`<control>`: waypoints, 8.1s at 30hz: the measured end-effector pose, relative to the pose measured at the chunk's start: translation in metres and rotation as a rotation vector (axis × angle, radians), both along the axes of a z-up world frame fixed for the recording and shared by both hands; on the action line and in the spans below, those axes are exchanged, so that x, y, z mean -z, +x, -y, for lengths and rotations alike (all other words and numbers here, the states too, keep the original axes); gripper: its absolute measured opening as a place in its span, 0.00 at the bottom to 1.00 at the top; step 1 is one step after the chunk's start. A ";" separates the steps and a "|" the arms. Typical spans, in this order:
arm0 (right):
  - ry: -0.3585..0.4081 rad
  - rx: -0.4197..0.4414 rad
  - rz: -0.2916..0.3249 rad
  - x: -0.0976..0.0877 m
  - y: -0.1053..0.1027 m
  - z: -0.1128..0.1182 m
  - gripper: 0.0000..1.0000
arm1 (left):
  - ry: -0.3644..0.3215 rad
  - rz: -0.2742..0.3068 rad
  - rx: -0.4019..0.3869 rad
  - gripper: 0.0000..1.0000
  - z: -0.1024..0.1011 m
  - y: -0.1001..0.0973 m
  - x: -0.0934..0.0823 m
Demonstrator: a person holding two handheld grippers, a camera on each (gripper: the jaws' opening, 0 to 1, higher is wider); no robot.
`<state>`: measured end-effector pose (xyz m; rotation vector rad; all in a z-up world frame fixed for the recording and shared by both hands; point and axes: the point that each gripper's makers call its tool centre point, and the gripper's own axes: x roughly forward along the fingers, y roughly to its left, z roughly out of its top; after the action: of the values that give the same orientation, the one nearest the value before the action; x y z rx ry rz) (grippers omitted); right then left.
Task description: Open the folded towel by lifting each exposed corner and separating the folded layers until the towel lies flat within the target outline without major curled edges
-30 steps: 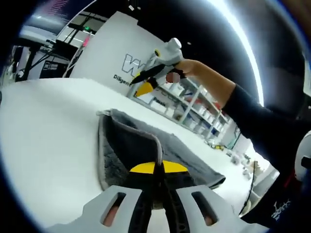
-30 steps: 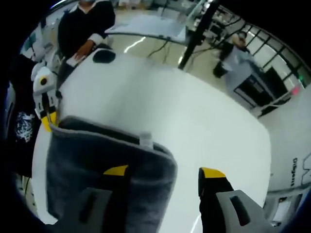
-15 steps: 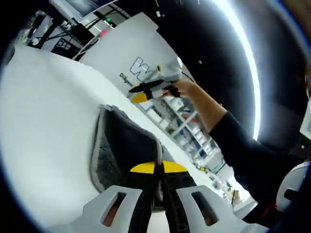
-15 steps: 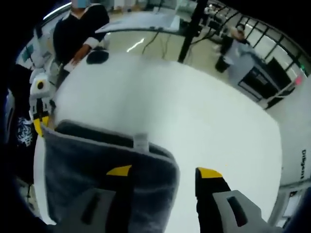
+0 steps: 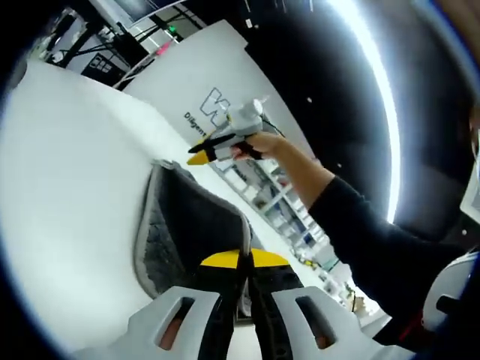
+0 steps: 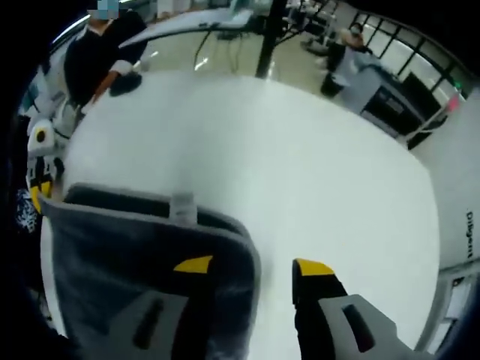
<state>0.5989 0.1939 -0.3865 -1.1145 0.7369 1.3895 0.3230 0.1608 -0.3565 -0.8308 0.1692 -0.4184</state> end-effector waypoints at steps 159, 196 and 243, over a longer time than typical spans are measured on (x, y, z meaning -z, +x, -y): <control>0.404 0.101 0.083 -0.054 -0.008 0.030 0.00 | 0.589 0.305 0.081 0.00 0.059 0.001 -0.031; 0.565 0.209 0.180 -0.110 0.001 0.111 0.00 | 0.501 0.411 0.100 0.00 0.112 -0.007 -0.063; 0.534 0.319 0.232 -0.122 0.004 0.200 0.00 | 0.519 0.541 0.223 0.00 0.209 0.003 -0.094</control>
<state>0.6029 -0.0063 -0.2640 -0.6834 0.3248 1.0725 0.3260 -0.0486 -0.2628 -0.1692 -0.1334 -0.7551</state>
